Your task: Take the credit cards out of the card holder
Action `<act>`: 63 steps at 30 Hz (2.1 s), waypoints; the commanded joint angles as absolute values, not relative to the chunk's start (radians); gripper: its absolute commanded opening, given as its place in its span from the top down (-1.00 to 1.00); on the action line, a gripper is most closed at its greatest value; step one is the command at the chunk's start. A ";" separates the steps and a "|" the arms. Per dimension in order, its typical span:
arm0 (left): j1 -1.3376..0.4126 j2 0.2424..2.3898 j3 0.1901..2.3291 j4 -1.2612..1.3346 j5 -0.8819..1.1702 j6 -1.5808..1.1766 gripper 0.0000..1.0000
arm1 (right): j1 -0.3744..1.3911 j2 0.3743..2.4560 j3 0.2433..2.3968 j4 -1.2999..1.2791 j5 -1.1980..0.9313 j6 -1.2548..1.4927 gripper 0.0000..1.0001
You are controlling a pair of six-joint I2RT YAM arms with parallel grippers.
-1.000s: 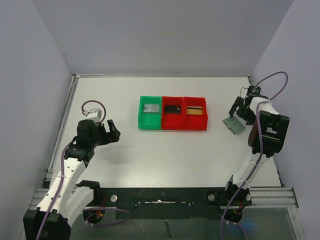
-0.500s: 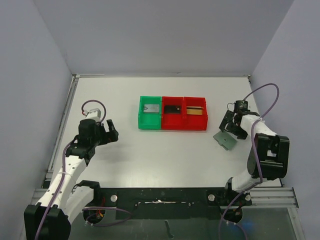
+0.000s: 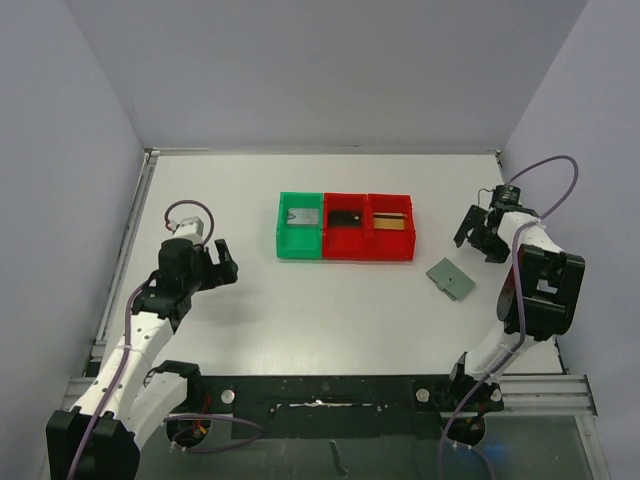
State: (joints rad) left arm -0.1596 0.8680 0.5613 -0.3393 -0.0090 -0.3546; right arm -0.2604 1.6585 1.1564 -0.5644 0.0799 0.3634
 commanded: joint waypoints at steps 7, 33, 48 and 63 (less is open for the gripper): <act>-0.169 0.868 0.593 -0.286 -0.011 -0.342 -0.89 | -0.231 1.595 0.951 -0.530 -0.056 0.424 -0.54; -0.170 0.912 0.610 -0.291 -0.009 -0.337 -0.81 | 0.101 1.143 0.810 -0.594 0.159 0.541 -0.60; -0.201 0.859 0.629 -0.335 -0.036 -0.363 -0.80 | 0.040 1.161 0.526 -0.369 -0.240 0.570 -0.44; -0.269 0.766 0.537 -0.179 0.361 -0.622 -0.66 | 0.446 1.149 0.400 -0.081 -0.178 0.821 -0.04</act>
